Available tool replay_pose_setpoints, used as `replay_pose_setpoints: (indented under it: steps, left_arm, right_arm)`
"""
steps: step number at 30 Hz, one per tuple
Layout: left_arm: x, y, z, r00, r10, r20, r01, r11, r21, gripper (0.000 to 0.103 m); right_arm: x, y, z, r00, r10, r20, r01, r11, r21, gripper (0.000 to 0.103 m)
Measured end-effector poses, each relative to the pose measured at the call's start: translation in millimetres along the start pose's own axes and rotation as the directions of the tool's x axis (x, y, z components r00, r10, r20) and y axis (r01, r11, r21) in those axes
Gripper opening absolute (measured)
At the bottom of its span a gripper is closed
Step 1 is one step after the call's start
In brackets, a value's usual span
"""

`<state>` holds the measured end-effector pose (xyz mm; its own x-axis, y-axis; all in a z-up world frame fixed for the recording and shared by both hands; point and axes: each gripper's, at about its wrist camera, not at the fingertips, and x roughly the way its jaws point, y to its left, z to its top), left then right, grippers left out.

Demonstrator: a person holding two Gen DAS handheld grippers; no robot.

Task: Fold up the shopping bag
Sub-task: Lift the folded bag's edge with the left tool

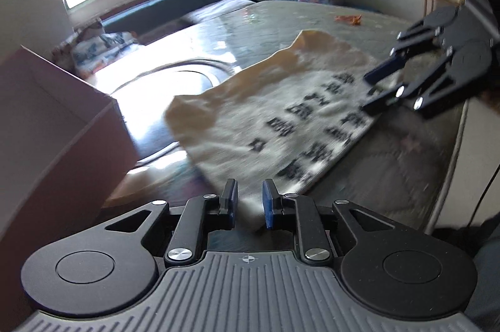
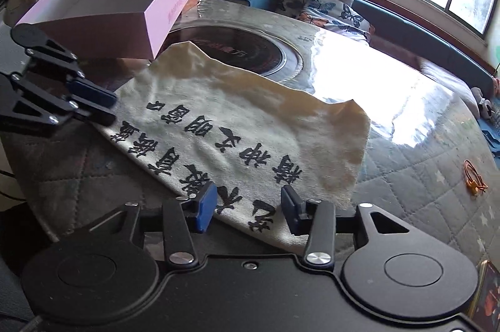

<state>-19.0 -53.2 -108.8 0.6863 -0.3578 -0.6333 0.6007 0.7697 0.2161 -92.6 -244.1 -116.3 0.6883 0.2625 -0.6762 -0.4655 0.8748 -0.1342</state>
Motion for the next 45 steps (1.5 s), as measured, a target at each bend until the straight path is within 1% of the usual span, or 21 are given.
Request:
replay_pose_setpoints:
  steps: [1, 4, 6, 9, 15, 18, 22, 24, 26, 27, 30, 32, 35, 38, 41, 45]
  left_arm:
    - [-1.4, 3.1, -0.3, 1.0, -0.003, -0.001, 0.003, 1.0, -0.017, 0.024]
    - [-5.5, 3.6, 3.0, 1.0, -0.015, -0.004, 0.014, 0.999, -0.038, 0.015]
    - [-6.8, 0.7, 4.3, 1.0, -0.013, -0.003, 0.013, 0.999, -0.033, 0.015]
    - [-7.0, -6.6, 4.4, 1.0, 0.007, 0.001, -0.007, 1.0, 0.002, 0.015]
    - [-0.6, -6.9, 3.8, 1.0, 0.006, -0.012, -0.006, 1.0, 0.003, 0.016]
    - [0.8, -7.6, 3.8, 1.0, 0.007, -0.017, -0.007, 1.0, 0.015, 0.016]
    - [1.7, -4.3, 3.6, 1.0, -0.006, -0.025, 0.006, 1.0, -0.005, 0.016]
    - [1.8, -4.1, 2.8, 1.0, -0.01, -0.023, 0.01, 1.0, -0.001, 0.016]
    - [1.7, -4.9, 2.6, 1.0, -0.01, -0.022, 0.01, 1.0, 0.007, 0.016]
    - [1.7, -5.0, 2.9, 1.0, -0.01, -0.023, 0.01, 1.0, 0.008, 0.016]
    - [1.9, -3.2, 8.0, 0.999, -0.018, -0.034, 0.018, 1.0, -0.003, 0.016]
    - [3.2, -1.1, 16.0, 0.999, -0.031, -0.027, 0.03, 0.999, -0.016, 0.016]
    - [12.9, -0.5, 26.4, 1.0, -0.022, -0.017, 0.022, 1.0, -0.011, 0.016]
    - [29.2, 1.2, 34.2, 0.999, -0.033, -0.028, 0.031, 0.999, -0.04, 0.016]
    - [41.9, -3.1, 42.5, 0.998, -0.067, -0.016, 0.066, 0.997, -0.046, 0.016]
    - [54.1, -4.4, 48.5, 0.998, -0.061, -0.007, 0.06, 0.997, -0.055, 0.016]
  right_arm:
    - [0.2, -0.4, 0.2, 1.0, 0.001, -0.001, -0.001, 1.0, 0.002, 0.048]
    - [0.7, -2.2, 1.1, 1.0, 0.004, -0.008, -0.004, 1.0, 0.018, 0.048]
    - [0.3, -0.8, 2.2, 1.0, 0.0, -0.012, 0.0, 1.0, 0.013, 0.048]
    - [1.0, 4.6, 4.7, 1.0, -0.009, -0.011, 0.009, 1.0, -0.01, 0.048]
    - [5.3, 25.3, 12.8, 0.999, 0.045, 0.027, -0.043, 0.996, -0.076, 0.048]
    - [13.6, 25.1, 16.6, 0.998, 0.042, 0.043, -0.039, 0.996, -0.076, 0.049]
    - [20.9, 0.8, 19.3, 1.0, -0.008, 0.025, 0.007, 1.0, 0.026, 0.049]
    - [22.3, -15.4, 17.5, 0.998, -0.063, 0.015, 0.062, 0.996, 0.061, 0.049]
    - [22.2, -29.8, 16.0, 0.995, -0.097, 0.003, 0.097, 0.991, 0.095, 0.047]
    - [21.8, -33.4, 16.1, 0.995, -0.102, -0.003, 0.101, 0.99, 0.101, 0.044]
    - [21.3, -29.0, 19.1, 0.994, -0.111, -0.008, 0.111, 0.991, 0.071, 0.043]
    - [22.9, -25.0, 22.7, 0.997, -0.076, -0.006, 0.076, 0.995, 0.07, 0.043]
    - [29.7, -19.6, 27.9, 1.0, -0.028, 0.0, 0.028, 0.997, 0.077, 0.043]
    - [36.3, -11.2, 35.3, 1.0, -0.002, 0.013, 0.001, 0.999, 0.049, 0.043]
    - [38.4, -4.0, 40.4, 1.0, 0.025, 0.019, -0.026, 0.999, 0.041, 0.043]
    - [40.0, 7.5, 44.2, 0.998, 0.049, 0.037, -0.049, 0.999, 0.002, 0.043]
